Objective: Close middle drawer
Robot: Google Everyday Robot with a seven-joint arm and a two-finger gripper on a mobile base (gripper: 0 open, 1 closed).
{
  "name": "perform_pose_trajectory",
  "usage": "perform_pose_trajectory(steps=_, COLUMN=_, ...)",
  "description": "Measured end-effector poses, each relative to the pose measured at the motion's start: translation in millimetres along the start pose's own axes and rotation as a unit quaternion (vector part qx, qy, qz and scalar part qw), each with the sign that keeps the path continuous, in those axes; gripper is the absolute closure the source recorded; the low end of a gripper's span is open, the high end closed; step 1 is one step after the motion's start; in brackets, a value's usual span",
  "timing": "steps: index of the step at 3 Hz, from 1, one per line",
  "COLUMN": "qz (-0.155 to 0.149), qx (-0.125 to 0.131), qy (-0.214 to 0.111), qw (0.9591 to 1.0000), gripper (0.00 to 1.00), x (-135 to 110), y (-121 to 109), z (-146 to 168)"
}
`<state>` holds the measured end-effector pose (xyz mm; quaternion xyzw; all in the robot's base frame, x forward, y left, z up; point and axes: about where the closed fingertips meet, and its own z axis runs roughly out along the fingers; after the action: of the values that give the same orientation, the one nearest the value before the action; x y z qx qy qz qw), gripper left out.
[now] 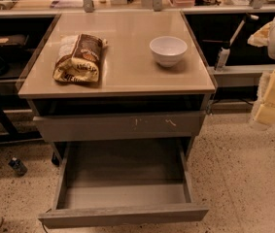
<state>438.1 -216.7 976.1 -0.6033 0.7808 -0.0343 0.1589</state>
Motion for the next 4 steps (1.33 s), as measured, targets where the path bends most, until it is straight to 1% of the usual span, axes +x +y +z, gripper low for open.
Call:
perform_pose_trajectory(steps=1, qz=0.000, qx=0.000, qy=0.000, qw=1.0000, gripper=0.00, x=0.0, y=0.0, z=0.0)
perform_pose_trajectory(steps=2, qz=0.000, qx=0.000, qy=0.000, qw=1.0000, gripper=0.19, x=0.0, y=0.0, z=0.0)
perform_pose_trajectory(steps=4, qz=0.000, qx=0.000, qy=0.000, qw=1.0000, gripper=0.65, x=0.0, y=0.0, z=0.0)
